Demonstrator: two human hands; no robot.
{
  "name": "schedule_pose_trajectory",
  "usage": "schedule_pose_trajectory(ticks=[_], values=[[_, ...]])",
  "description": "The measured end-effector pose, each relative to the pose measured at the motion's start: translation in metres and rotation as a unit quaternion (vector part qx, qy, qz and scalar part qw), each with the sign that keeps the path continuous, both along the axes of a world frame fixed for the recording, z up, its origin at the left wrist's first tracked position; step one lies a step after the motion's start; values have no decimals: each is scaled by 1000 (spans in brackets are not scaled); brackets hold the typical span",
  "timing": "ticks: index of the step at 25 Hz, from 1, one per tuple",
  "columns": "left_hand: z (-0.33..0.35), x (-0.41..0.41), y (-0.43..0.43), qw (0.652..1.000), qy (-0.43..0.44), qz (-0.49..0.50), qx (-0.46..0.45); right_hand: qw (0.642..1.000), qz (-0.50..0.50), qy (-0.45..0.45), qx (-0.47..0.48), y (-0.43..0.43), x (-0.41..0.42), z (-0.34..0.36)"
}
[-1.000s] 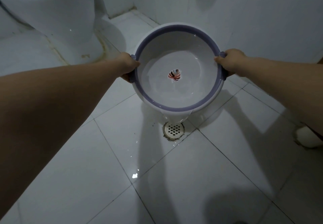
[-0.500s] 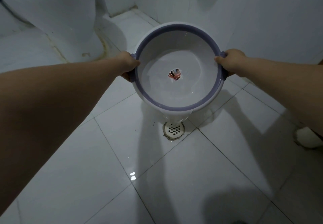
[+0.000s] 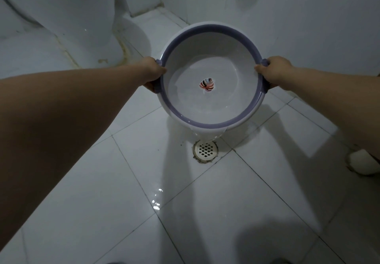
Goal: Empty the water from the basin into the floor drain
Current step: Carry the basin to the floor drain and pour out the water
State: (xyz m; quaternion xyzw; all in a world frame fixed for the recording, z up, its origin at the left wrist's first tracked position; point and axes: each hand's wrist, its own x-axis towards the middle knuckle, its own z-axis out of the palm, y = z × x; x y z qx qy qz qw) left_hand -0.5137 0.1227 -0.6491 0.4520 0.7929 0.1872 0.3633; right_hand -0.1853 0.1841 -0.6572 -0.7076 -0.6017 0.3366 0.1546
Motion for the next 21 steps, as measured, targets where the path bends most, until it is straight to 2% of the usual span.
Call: schedule_pose_trajectory(ticks=[21], values=[[-10, 0, -2, 1000, -9, 15, 7, 999, 23, -27, 27, -5, 0, -2]])
